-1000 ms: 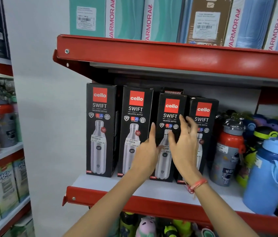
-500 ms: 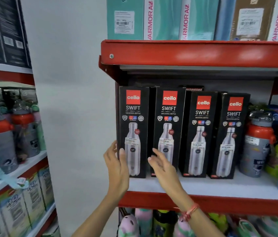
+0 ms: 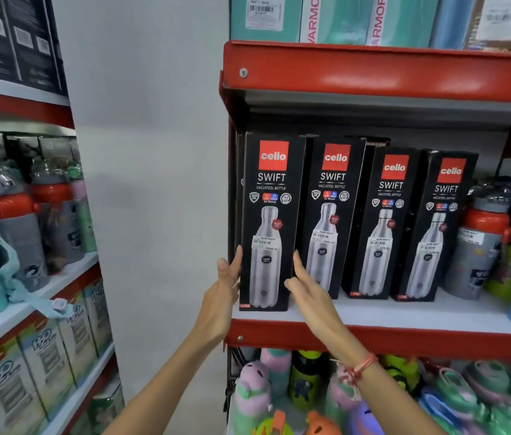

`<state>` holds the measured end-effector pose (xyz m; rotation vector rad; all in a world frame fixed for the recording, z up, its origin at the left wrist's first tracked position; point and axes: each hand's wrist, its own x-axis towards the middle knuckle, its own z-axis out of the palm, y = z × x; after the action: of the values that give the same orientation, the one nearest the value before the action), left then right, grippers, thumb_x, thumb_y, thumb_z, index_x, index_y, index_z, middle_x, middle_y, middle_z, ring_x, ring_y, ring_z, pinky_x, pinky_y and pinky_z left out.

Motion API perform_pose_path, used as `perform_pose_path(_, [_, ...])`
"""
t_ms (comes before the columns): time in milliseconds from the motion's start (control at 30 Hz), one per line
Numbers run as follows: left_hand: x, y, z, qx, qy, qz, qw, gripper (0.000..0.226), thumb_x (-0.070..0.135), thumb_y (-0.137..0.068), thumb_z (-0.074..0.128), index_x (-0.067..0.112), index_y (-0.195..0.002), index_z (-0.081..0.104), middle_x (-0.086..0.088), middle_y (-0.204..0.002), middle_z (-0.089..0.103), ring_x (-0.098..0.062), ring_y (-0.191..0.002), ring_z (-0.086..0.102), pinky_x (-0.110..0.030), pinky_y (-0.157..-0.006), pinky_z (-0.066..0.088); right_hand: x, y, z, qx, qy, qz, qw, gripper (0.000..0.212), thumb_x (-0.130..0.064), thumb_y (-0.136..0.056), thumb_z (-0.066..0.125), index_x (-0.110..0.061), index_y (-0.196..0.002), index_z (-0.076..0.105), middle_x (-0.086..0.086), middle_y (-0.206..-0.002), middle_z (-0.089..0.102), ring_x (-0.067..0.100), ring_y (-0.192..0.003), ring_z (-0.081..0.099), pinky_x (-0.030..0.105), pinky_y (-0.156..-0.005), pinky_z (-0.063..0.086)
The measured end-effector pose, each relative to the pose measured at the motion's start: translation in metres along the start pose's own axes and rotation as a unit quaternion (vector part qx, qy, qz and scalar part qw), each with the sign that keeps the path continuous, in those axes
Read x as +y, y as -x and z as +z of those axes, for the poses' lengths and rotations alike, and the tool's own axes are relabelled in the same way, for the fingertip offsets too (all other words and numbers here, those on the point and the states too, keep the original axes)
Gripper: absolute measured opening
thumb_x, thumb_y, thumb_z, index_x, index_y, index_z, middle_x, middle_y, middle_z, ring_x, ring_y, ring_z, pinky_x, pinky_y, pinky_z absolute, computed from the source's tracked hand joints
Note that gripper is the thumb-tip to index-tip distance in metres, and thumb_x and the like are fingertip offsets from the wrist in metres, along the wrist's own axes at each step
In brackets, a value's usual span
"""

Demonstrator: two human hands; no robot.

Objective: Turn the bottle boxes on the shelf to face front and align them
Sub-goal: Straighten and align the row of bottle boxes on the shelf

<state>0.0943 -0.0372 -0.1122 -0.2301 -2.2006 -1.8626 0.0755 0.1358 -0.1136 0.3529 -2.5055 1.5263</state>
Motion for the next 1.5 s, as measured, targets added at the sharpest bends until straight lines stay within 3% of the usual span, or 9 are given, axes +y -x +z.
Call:
perform_pose_path(33, [0.002, 0.006, -0.001, -0.002, 0.004, -0.003, 1.0, 0.086, 0.095, -0.056, 0.001, 0.065, -0.133, 0.026, 0.0, -0.152, 0.039, -0.025, -0.138, 0.04, -0.045, -0.117, 0.025, 0.0, 0.005, -0.001, -0.003, -0.009, -0.003, 1.0, 0.056, -0.044, -0.097, 0.037, -0.05, -0.147, 0.013, 0.018, -0.096, 0.069, 0.025, -0.086, 0.065, 0.034, -0.096, 0.041])
perform_pose_path(167, [0.009, 0.025, -0.004, -0.01, 0.004, -0.001, 1.0, 0.087, 0.093, -0.056, 0.002, 0.063, -0.135, 0.026, -0.001, -0.152, 0.038, -0.026, -0.138, 0.039, -0.048, -0.117, 0.025, -0.006, 0.028, -0.004, -0.008, -0.031, -0.007, 0.999, 0.05, -0.045, -0.096, 0.038, -0.065, -0.135, 0.013, 0.027, -0.138, 0.036, 0.04, -0.119, 0.047, 0.055, -0.102, 0.035])
perform_pose_path(600, [0.008, 0.044, -0.005, -0.008, -0.024, 0.014, 1.0, 0.075, 0.093, -0.061, 0.004, 0.07, -0.131, 0.022, 0.002, -0.151, 0.038, -0.022, -0.138, 0.04, -0.045, -0.116, 0.028, -0.008, 0.047, -0.003, 0.008, -0.041, -0.004, 0.999, 0.053, -0.047, -0.094, 0.04, -0.059, -0.141, 0.017, 0.016, -0.14, 0.046, 0.027, -0.119, 0.055, 0.041, -0.102, 0.041])
perform_pose_path(733, [0.009, 0.051, 0.011, 0.16, -0.074, 0.107, 0.978, 0.057, 0.069, -0.089, 0.018, 0.043, -0.128, 0.05, 0.013, -0.13, 0.056, -0.004, -0.121, 0.052, -0.005, -0.094, 0.035, -0.004, 0.043, -0.015, 0.074, -0.094, -0.012, 0.993, 0.049, -0.04, -0.097, 0.045, -0.04, -0.145, 0.035, -0.012, -0.141, 0.048, 0.008, -0.119, 0.054, 0.012, -0.083, 0.027])
perform_pose_path(767, [0.014, 0.053, 0.018, 0.207, -0.085, 0.152, 0.963, 0.047, 0.057, -0.095, 0.023, 0.036, -0.122, 0.055, 0.013, -0.125, 0.061, 0.0, -0.115, 0.055, -0.004, -0.091, 0.037, -0.001, 0.041, -0.022, 0.1, -0.108, -0.009, 0.989, 0.046, -0.037, -0.098, 0.046, -0.034, -0.144, 0.04, -0.011, -0.141, 0.049, 0.012, -0.12, 0.055, 0.024, -0.098, 0.012])
perform_pose_path(800, [0.018, 0.053, 0.027, 0.222, -0.083, 0.189, 0.953, 0.041, 0.047, -0.098, 0.027, 0.03, -0.117, 0.059, 0.011, -0.119, 0.064, 0.001, -0.111, 0.057, -0.009, -0.091, 0.041, 0.002, 0.037, -0.029, 0.118, -0.118, -0.007, 0.986, 0.044, -0.034, -0.098, 0.045, -0.03, -0.142, 0.045, -0.01, -0.142, 0.05, 0.013, -0.123, 0.053, 0.019, -0.096, 0.043])
perform_pose_path(833, [0.023, 0.052, 0.037, 0.2, -0.07, 0.206, 0.955, 0.04, 0.043, -0.099, 0.029, 0.027, -0.116, 0.061, 0.011, -0.115, 0.066, 0.0, -0.11, 0.059, -0.014, -0.093, 0.043, 0.005, 0.034, -0.036, 0.126, -0.127, -0.005, 0.984, 0.042, -0.033, -0.099, 0.045, -0.027, -0.14, 0.047, -0.009, -0.141, 0.051, 0.012, -0.127, 0.05, 0.017, -0.092, 0.031])
perform_pose_path(1033, [0.033, 0.027, 0.121, -0.07, 0.016, 0.04, 0.997, 0.079, 0.073, -0.083, 0.012, 0.032, -0.15, 0.011, 0.017, -0.157, 0.013, 0.01, -0.138, 0.01, -0.016, -0.112, 0.009, 0.02, 0.009, -0.066, 0.092, -0.177, 0.052, 0.979, 0.053, -0.044, -0.099, 0.041, -0.023, -0.147, 0.033, -0.004, -0.155, 0.033, 0.014, -0.142, 0.03, 0.031, -0.114, 0.022])
perform_pose_path(1500, [0.032, -0.014, 0.152, 0.046, 0.016, -0.126, 0.991, 0.099, 0.087, -0.065, 0.002, 0.036, -0.15, 0.008, -0.001, -0.16, 0.017, -0.023, -0.147, 0.017, -0.044, -0.118, 0.01, 0.036, -0.014, -0.087, -0.017, -0.164, 0.1, 0.981, 0.069, -0.068, -0.091, 0.027, -0.035, -0.15, 0.02, -0.01, -0.161, 0.015, 0.014, -0.148, 0.013, 0.041, -0.119, 0.01])
